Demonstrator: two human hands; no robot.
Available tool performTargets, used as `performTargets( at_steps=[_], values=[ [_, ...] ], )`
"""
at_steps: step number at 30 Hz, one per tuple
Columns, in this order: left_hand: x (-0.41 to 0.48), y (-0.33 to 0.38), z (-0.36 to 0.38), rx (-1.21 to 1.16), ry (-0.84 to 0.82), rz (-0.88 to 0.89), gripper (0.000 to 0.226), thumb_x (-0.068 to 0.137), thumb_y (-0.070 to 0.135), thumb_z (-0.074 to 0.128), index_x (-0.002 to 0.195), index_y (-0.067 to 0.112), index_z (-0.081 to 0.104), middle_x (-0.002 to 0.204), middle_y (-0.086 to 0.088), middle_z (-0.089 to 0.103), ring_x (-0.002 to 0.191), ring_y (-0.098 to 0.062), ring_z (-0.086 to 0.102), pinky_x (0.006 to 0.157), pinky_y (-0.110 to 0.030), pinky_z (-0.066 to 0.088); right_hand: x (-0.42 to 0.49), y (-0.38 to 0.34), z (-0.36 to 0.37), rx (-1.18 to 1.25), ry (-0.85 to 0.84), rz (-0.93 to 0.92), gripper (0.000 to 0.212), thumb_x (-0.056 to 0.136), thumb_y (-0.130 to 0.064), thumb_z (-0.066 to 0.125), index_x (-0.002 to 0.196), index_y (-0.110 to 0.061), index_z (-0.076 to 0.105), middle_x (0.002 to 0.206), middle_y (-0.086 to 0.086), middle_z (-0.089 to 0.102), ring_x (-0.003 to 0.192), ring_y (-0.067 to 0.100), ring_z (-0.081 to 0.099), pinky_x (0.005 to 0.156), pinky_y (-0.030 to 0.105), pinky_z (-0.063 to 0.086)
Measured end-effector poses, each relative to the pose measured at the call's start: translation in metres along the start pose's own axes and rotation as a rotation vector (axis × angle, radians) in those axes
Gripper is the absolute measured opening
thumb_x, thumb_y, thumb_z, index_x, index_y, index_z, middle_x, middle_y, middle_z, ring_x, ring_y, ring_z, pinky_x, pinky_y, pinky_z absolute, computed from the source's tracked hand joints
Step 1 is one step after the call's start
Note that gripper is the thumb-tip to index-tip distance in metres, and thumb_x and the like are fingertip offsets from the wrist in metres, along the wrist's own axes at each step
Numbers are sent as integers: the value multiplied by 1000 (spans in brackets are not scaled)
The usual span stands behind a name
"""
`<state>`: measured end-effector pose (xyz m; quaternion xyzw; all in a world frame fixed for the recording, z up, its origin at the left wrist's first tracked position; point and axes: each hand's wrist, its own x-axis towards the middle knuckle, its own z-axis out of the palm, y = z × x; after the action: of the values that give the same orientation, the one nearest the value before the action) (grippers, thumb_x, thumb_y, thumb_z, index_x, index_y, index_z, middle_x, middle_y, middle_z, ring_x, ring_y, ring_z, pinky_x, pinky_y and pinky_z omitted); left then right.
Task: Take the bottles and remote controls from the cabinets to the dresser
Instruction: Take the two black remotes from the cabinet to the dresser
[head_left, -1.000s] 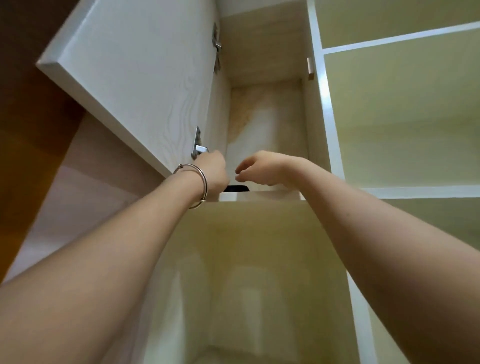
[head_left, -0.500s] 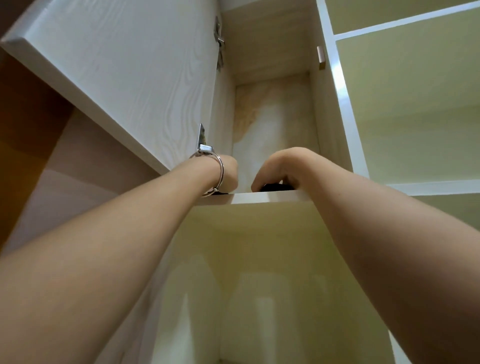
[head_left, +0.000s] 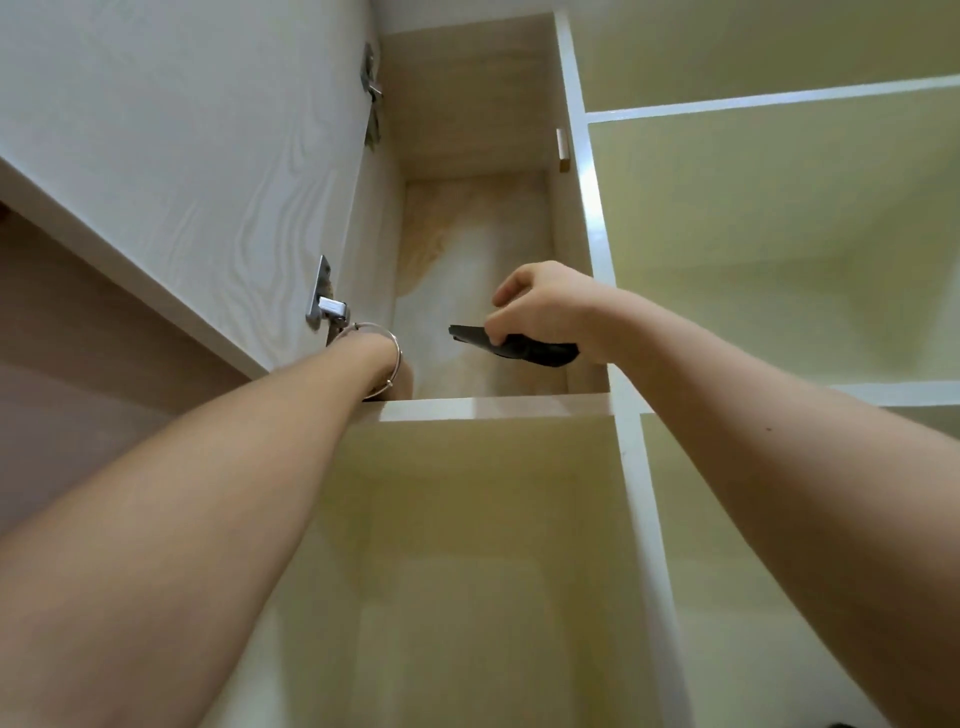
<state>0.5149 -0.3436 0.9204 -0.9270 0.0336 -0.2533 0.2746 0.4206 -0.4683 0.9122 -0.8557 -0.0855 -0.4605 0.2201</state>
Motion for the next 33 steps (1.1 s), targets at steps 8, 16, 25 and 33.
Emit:
performTargets(
  at_steps=[8, 16, 25, 33],
  values=[
    [-26, -8, 6, -857, 498, -5, 24, 90, 17, 48, 101, -2, 59, 102, -27, 61, 85, -34, 55, 54, -28, 39, -7, -7, 3, 129, 122, 6, 45, 75, -19, 65, 119, -17, 55, 98, 5, 63, 70, 15, 60, 48, 20, 45],
    [-100, 2, 42, -1671, 814, 59, 42, 69, 31, 57, 97, 0, 62, 69, -8, 51, 68, -25, 47, 56, -28, 35, -67, -24, -3, 322, 158, 63, 53, 75, -18, 63, 125, -22, 47, 74, -3, 59, 54, 7, 55, 36, 11, 39],
    [-226, 106, 136, -2134, 493, 473, 26, 79, 31, 67, 102, 37, 57, 83, 16, 59, 70, -9, 53, 68, -29, 42, -265, 7, -3, 453, 273, 386, 55, 77, -9, 63, 128, -25, 48, 85, -1, 66, 59, 11, 60, 46, 18, 45],
    [-373, 240, 179, -2109, -280, 949, 35, 77, 24, 69, 101, 41, 51, 98, 26, 58, 89, 4, 58, 78, -24, 47, -497, 18, -26, 121, 391, 955, 85, 47, -21, 66, 130, -23, 45, 105, -6, 62, 83, 7, 60, 62, 16, 41]
  ],
)
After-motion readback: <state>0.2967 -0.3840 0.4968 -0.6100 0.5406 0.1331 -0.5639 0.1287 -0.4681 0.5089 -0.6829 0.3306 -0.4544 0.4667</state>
